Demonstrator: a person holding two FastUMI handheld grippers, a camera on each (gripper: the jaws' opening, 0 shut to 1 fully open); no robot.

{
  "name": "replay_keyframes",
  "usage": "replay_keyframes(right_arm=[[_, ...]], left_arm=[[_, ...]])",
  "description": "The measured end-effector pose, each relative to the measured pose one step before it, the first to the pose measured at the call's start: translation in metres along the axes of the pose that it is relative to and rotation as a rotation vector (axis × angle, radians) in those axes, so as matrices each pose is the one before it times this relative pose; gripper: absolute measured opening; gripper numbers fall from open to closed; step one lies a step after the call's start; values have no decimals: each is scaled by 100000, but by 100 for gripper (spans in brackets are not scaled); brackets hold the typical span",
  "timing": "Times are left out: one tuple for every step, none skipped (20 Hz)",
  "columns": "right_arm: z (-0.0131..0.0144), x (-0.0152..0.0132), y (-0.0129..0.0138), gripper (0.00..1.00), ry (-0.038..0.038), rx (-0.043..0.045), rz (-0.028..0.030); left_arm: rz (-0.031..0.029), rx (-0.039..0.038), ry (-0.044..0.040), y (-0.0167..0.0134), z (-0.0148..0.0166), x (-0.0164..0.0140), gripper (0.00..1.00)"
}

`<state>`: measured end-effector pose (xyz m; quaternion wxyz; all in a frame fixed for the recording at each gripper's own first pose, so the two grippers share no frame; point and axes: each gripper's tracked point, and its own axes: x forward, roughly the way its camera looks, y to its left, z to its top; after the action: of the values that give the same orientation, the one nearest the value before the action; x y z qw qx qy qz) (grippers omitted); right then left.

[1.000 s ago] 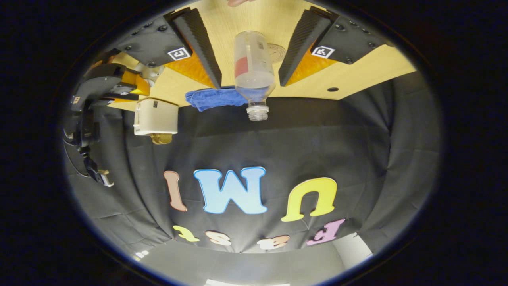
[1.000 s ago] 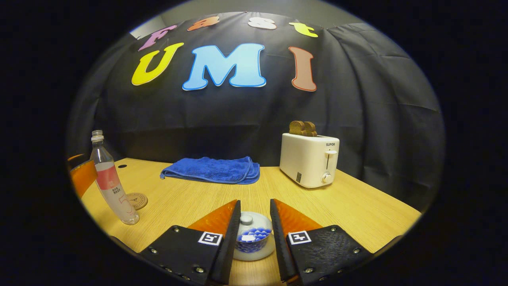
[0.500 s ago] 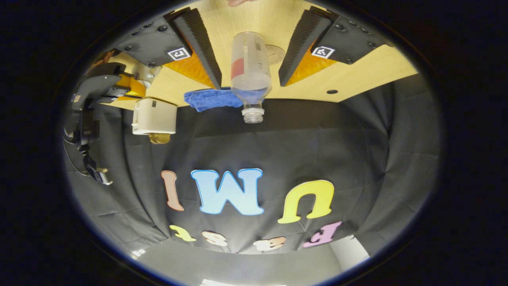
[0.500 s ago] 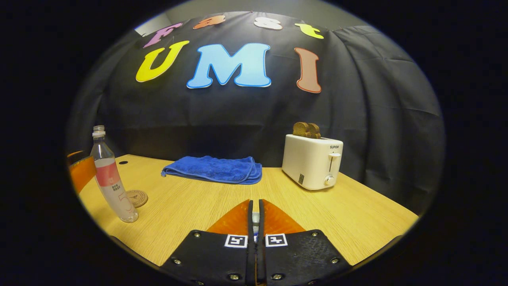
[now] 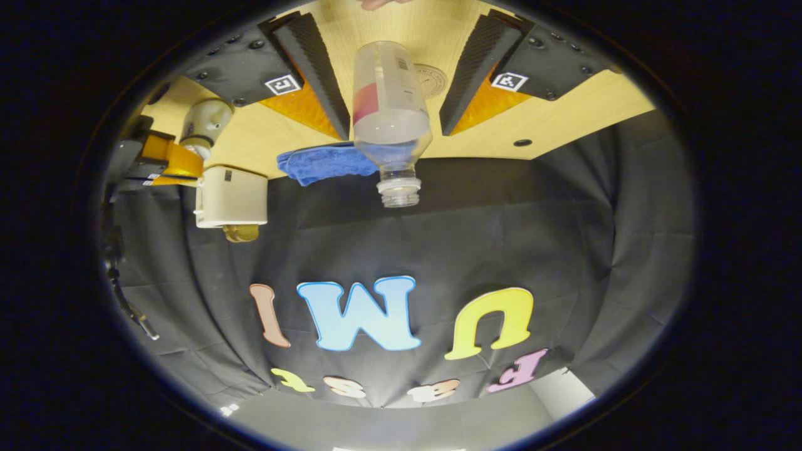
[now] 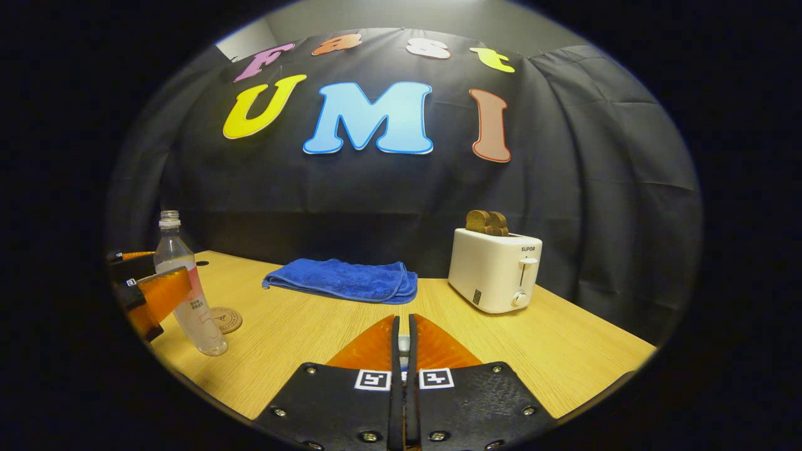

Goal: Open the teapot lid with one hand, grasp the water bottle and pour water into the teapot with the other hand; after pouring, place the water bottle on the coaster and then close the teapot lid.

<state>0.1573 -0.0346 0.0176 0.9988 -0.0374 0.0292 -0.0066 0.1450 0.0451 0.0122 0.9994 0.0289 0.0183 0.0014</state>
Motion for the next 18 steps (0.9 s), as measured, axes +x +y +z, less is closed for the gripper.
replay_keyframes(right_arm=[[107,-83,110,2,-441,40,462],[126,-128,3,2,-406,-108,205],[77,-115,51,2,-350,78,479],[73,-146,86,2,-49,79,541],[-41,-119,43,2,-56,314,445],[25,-233,11,2,134,245,482],[105,-241,1,2,-188,9,176],[119,-233,-47,2,-255,-368,-87],[39,-233,-157,2,-72,-376,-259],[147,-319,-67,2,-332,-52,167],[99,-454,-103,2,-445,-300,68],[134,-460,-247,2,-441,-317,-144],[47,-531,-180,2,-274,190,115],[73,-590,-227,2,-130,499,-26],[-36,-583,-199,2,226,532,107],[84,-721,-223,2,27,469,248],[136,-926,-274,2,-323,147,-305],[164,-995,-305,2,-545,62,67]], left_arm=[[-116,-620,509,-122,-296,565,99],[116,-293,466,29,-162,411,99],[366,74,492,72,-361,384,99],[51,411,757,-9,-258,438,99],[-369,292,1127,-124,-480,440,99],[-392,257,1207,-91,-452,410,99],[-935,311,1224,-210,-543,475,99],[215,-263,983,83,-47,162,99],[261,513,-179,160,-96,127,100],[838,644,143,64,119,-67,96],[142,169,256,58,-93,117,91],[37,510,185,-103,80,-107,89],[-654,270,260,-253,-36,-340,88],[-949,-77,431,-348,12,11,87],[-1053,193,74,-316,2,46,87],[-1430,957,394,-512,245,-176,86],[-844,1932,-112,-396,101,-154,86],[-635,3167,-397,-324,344,-67,86]])
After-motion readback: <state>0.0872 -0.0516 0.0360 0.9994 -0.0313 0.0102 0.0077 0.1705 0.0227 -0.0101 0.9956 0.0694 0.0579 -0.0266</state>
